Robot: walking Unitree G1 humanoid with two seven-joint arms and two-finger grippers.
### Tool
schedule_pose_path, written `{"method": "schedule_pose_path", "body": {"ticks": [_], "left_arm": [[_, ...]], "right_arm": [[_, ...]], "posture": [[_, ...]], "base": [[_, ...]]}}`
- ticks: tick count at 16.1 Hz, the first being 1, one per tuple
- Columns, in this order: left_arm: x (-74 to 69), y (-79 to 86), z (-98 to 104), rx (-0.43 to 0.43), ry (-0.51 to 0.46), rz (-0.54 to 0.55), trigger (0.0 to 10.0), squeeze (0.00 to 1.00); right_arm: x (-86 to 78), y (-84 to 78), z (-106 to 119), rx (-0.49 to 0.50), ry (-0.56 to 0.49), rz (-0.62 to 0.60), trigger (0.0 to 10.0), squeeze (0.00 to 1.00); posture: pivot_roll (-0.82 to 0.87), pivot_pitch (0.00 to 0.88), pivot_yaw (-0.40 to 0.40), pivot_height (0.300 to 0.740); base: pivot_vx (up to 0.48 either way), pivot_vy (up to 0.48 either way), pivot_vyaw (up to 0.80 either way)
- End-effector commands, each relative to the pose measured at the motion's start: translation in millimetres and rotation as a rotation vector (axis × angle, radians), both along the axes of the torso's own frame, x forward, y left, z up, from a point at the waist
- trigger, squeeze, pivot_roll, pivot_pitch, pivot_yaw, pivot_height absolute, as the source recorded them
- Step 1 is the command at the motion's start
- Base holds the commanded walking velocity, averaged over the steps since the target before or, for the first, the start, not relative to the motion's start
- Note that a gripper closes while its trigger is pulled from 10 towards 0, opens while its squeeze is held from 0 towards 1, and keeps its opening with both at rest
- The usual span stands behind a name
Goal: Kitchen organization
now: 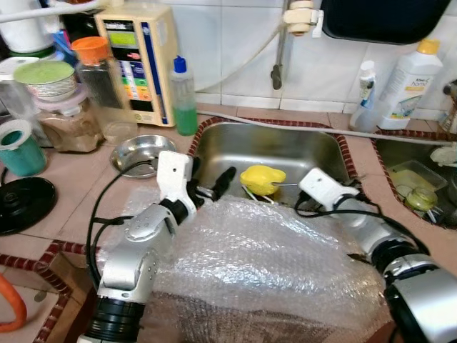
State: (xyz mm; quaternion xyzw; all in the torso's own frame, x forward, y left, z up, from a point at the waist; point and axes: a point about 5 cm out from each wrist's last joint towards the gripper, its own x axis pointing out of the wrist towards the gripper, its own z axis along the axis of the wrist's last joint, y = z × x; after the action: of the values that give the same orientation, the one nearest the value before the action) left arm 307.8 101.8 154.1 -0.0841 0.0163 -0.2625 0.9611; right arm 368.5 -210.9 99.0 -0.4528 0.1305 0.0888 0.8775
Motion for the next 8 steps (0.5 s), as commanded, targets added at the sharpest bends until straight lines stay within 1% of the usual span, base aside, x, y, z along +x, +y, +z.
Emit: {"method": "schedule_pose_path", "body": {"ticks": [1, 5, 8], "left_arm": [[2.9, -4.0, 6.3, 0.007, -0.026, -0.001, 10.0, 1.00], [3.3, -6.7, 6.7, -0.015, -0.026, 0.000, 10.0, 1.00], [4.9, -6.6, 7.7, -0.009, -0.028, 0.006, 10.0, 1.00]], "right_arm": [[2.6, -2.0, 5.4, 0.020, -0.027, -0.023, 10.0, 1.00], [4.4, 3.0, 8.8, 0.068, -0.059, -0.018, 10.0, 1.00], [1.7, 1.0, 2.6, 0.084, -0.015, -0.036, 10.0, 1.00]], "posture": [[0.11, 0.000, 0.042, 0.740], [0.11, 0.000, 0.045, 0.740], [0.11, 0.000, 0.048, 0.740]], "base": [[0.000, 0.000, 0.00], [0.000, 0.000, 0.00], [0.000, 0.000, 0.00]]}}
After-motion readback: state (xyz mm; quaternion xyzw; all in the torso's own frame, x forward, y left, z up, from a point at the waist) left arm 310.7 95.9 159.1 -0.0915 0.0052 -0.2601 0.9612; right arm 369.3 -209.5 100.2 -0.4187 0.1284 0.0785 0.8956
